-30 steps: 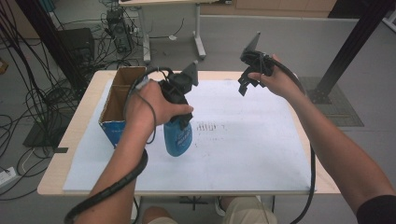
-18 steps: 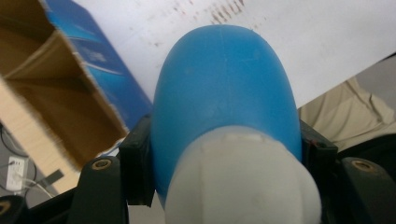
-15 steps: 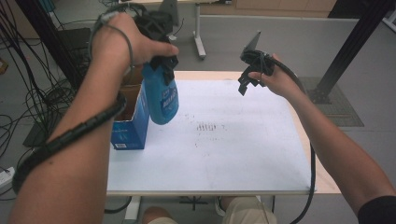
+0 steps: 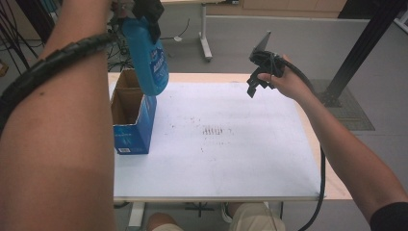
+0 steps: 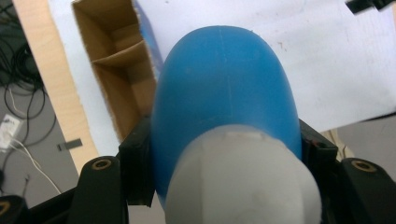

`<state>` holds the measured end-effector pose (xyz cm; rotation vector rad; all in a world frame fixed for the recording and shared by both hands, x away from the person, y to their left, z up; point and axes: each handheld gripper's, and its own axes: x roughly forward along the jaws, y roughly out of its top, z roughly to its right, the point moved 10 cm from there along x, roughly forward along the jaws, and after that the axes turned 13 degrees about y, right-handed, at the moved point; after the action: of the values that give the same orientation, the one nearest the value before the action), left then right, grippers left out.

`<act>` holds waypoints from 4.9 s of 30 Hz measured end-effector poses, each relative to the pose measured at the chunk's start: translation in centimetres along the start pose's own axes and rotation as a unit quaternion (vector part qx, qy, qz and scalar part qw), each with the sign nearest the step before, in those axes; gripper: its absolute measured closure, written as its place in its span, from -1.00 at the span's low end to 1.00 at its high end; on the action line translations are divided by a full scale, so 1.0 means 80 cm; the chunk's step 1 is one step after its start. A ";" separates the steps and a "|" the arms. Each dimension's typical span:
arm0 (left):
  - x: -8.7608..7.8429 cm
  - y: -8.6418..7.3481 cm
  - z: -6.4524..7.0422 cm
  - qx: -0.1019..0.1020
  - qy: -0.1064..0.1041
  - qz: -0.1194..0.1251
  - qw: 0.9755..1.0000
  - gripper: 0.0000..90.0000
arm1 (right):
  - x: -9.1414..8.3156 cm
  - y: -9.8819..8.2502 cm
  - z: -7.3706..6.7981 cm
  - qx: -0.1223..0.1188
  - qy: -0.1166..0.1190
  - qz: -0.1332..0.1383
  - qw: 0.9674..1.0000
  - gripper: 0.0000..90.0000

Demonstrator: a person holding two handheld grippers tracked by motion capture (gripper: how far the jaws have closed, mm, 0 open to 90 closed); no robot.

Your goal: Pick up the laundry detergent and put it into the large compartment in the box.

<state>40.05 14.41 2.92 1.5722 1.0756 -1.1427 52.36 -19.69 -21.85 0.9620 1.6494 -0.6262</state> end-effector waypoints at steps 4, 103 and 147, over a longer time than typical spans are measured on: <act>0.001 -0.003 -0.022 -0.038 0.012 0.000 0.999 -0.16 | -0.002 -0.001 0.002 0.002 0.003 0.002 1.000 -0.86; 0.321 -0.048 -0.068 -0.137 0.021 -0.029 0.990 -0.16 | 0.014 -0.009 0.010 0.017 -0.008 -0.011 1.000 -0.86; 0.364 -0.057 -0.053 -0.114 0.034 -0.019 0.993 -0.17 | 0.016 -0.010 0.008 0.018 -0.011 -0.014 1.000 -0.86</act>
<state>42.32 23.64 -25.33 1.4246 1.2394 -0.9585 51.90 -20.32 -23.31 0.9563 1.6391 -0.6844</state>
